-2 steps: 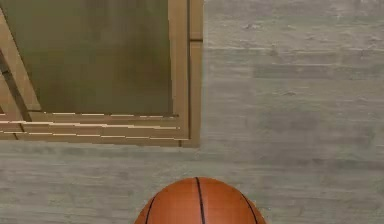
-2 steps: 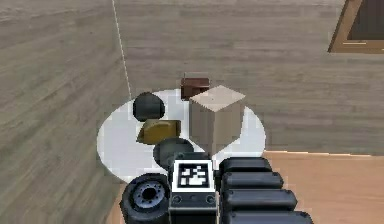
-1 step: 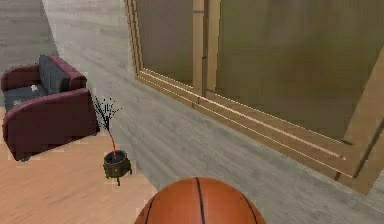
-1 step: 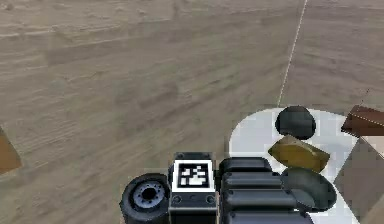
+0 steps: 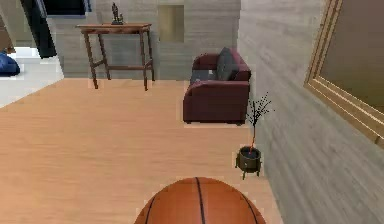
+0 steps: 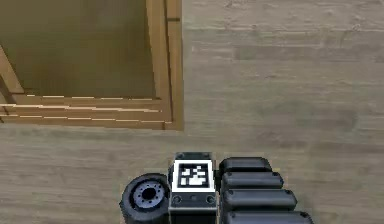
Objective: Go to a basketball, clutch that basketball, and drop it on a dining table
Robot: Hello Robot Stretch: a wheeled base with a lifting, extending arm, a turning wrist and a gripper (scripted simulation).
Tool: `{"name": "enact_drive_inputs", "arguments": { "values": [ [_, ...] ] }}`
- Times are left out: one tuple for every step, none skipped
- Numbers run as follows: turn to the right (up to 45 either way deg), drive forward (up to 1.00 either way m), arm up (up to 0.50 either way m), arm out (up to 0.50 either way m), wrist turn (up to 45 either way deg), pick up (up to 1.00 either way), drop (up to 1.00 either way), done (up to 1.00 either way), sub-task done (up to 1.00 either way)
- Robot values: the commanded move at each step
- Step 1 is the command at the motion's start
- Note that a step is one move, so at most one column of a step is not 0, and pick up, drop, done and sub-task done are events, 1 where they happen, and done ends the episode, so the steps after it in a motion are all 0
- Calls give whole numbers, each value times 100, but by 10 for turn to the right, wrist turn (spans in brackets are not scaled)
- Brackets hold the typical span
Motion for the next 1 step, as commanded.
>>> {"name": "enact_drive_inputs", "arguments": {
  "values": [
    [-360,0,0,0,0,0,0,0,0]
  ]
}}
